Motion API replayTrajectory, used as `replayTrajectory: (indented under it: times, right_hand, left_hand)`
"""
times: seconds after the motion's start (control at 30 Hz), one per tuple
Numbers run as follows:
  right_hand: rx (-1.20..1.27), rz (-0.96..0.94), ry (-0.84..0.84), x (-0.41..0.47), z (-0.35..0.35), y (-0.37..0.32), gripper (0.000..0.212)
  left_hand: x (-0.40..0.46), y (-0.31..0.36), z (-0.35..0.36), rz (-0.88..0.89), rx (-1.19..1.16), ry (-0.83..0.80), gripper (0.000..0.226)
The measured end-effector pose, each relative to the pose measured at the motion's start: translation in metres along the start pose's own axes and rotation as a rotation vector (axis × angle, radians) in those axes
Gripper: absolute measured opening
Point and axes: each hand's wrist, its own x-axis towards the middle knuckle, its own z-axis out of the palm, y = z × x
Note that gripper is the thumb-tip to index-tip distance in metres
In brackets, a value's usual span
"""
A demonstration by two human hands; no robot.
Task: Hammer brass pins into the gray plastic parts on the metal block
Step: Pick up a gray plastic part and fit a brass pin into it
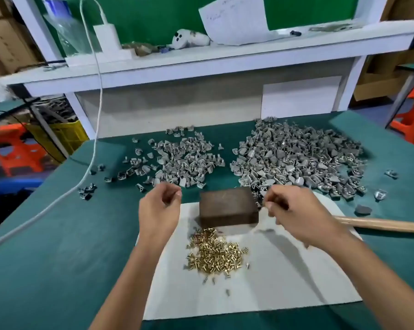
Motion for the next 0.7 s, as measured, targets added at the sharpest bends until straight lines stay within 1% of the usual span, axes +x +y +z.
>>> replayTrajectory:
  times: [0.07,0.13,0.17,0.23,0.3,0.37,0.43,0.5,0.6,0.7]
  right_hand:
    - [-0.301,0.108,0.050,0.019,0.005,0.006,0.020]
    - [-0.439,0.111,0.007,0.032,0.014,0.013,0.012]
    - [-0.429,0.099,-0.004,0.037,0.016,0.019,0.009]
    - [-0.402,0.062,-0.037,0.044,0.014,0.026,0.012]
    - [-0.411,0.032,-0.118,0.054,0.007,0.030,0.016]
    - [-0.361,0.034,-0.192,0.060,0.004,0.031,0.022]
    - [-0.305,0.013,-0.224,0.062,0.005,0.029,0.033]
    - [-0.298,-0.017,-0.211,0.066,0.003,0.030,0.035]
    - [-0.312,-0.007,-0.192,0.077,-0.002,0.033,0.023]
    - [-0.322,0.030,-0.103,0.090,0.004,0.033,0.025]
  left_hand:
    - [0.007,-0.007,0.010,-0.043,0.115,-0.021,0.018]
    - [0.010,-0.017,0.022,-0.025,0.219,-0.090,0.015]
    - [0.010,-0.024,0.026,0.026,0.268,-0.114,0.015]
    - [0.010,-0.031,0.028,0.105,0.330,-0.144,0.016]
    - [0.012,-0.033,0.027,0.140,0.358,-0.173,0.016]
    - [0.012,-0.034,0.027,0.147,0.353,-0.211,0.017]
    - [0.010,-0.031,0.026,0.131,0.313,-0.235,0.019]
    - [0.011,-0.031,0.025,0.118,0.273,-0.252,0.022]
    - [0.011,-0.031,0.024,0.118,0.244,-0.270,0.024]
    - [0.011,-0.031,0.023,0.114,0.231,-0.284,0.024]
